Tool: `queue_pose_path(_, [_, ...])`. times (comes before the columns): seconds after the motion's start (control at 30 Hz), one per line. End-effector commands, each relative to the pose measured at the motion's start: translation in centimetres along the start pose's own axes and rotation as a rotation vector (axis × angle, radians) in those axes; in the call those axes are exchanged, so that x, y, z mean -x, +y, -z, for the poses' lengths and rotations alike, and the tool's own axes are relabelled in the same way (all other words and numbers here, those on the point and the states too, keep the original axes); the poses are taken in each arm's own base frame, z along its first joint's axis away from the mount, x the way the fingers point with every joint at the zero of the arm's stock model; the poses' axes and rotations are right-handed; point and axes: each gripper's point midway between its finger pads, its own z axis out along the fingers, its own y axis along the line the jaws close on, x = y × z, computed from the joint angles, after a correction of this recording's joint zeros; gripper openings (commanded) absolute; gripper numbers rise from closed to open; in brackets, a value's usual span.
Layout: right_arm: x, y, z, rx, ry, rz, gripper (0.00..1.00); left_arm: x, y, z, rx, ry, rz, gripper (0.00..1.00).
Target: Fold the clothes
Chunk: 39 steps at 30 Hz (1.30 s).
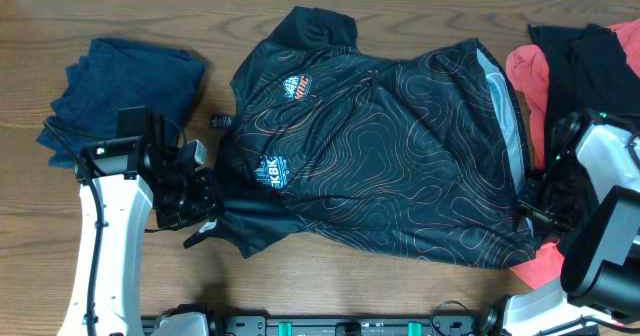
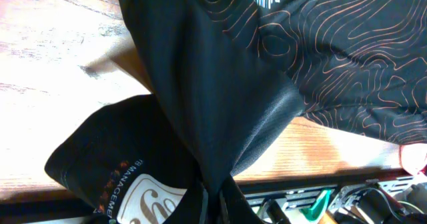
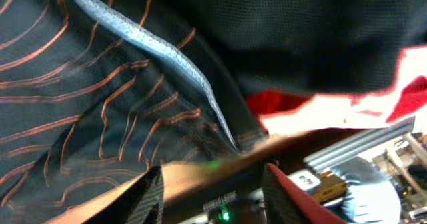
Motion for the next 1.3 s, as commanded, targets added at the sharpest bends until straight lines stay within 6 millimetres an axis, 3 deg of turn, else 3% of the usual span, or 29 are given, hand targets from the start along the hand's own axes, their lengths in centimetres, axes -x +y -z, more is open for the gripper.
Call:
queue_pose_path(0.0, [-0.2,-0.2,-1.1,-0.019,0.003,-0.003,0.50,0.1,0.3,0.0,0.013,0.000,0.017,0.06])
queue_pose_path(0.17, [-0.1,-0.1,-1.4,-0.015,-0.005,-0.005,0.49,0.1,0.3,0.0,0.013,0.000,0.017,0.07])
queue_pose_path(0.23, [-0.1,-0.1,-1.6,-0.015,-0.003,-0.005,0.42,0.2,0.3,0.0,0.012,-0.001,0.017,0.07])
queue_pose_path(0.43, [-0.3,0.1,-2.0,-0.002,0.004,-0.005,0.01,0.2,0.3,0.0,0.012,-0.002,0.017,0.07])
queue_pose_path(0.9, [-1.7,1.9,-1.2,0.107,0.076,0.005,0.01,0.3,0.2,0.2,0.011,-0.010,0.014,0.06])
queue_pose_path(1.0, [-1.3,3.1,0.5,0.189,0.070,0.057,0.01,1.0,-0.4,1.4,0.006,-0.052,-0.003,0.06])
queue_pose_path(1.1, [-0.7,5.3,3.9,0.338,0.023,0.140,0.01,2.0,-1.3,3.4,-0.003,-0.125,-0.031,0.06])
queue_pose_path(1.27, [1.0,7.2,12.0,0.522,-0.179,0.233,0.01,4.5,-3.2,9.1,-0.026,-0.322,-0.083,0.06])
